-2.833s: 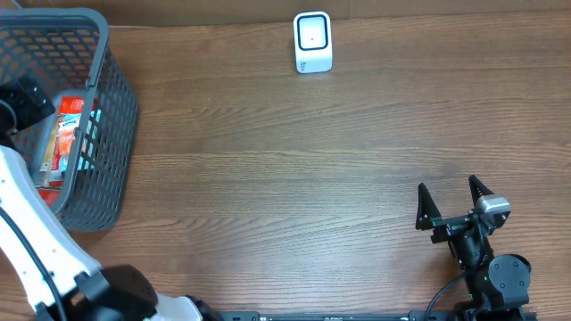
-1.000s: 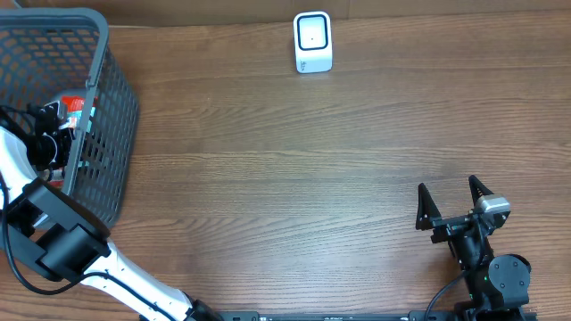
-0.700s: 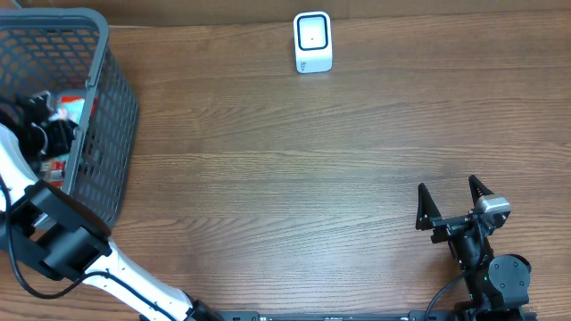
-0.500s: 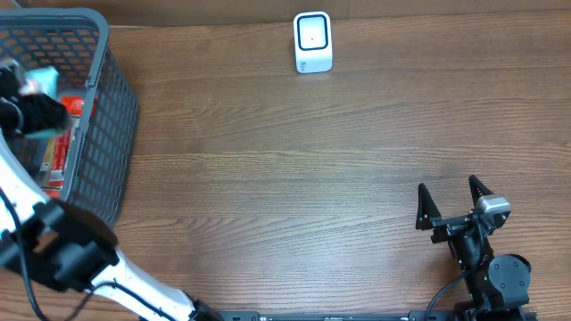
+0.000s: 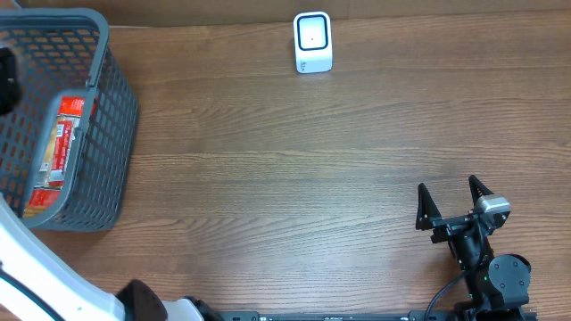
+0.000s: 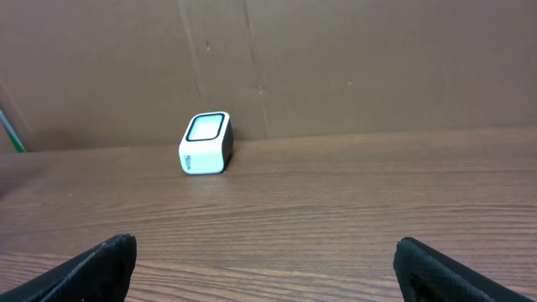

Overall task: Scan the item barcode
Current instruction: 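Grasp the tissue packs and green jar with the left gripper, then lift the items out and carry them right toward the table centre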

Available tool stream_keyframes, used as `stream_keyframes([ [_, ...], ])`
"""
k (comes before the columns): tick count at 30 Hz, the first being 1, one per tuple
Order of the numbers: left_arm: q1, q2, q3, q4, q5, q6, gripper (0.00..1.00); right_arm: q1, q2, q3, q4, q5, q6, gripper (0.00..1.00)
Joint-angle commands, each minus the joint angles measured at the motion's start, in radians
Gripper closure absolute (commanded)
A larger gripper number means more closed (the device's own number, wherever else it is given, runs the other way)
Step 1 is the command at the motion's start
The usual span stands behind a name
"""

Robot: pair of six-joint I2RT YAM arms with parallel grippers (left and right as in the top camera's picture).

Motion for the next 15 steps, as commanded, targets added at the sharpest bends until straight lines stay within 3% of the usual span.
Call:
stream_keyframes([
  [1, -0.101, -0.077, 0.018, -0.045, 0.107, -0.105, 0.66, -0.003, -0.008, -0.011, 0.005, 0.001, 0.002, 0.00],
  [11, -0.583, -0.140, 0.007, -0.312, -0.066, -0.112, 0.73, -0.003, -0.008, -0.011, 0.005, 0.001, 0.002, 0.00],
  [15, -0.797, -0.136, -0.041, -0.342, -0.197, -0.195, 0.73, -0.003, -0.008, -0.011, 0.005, 0.001, 0.002, 0.00],
])
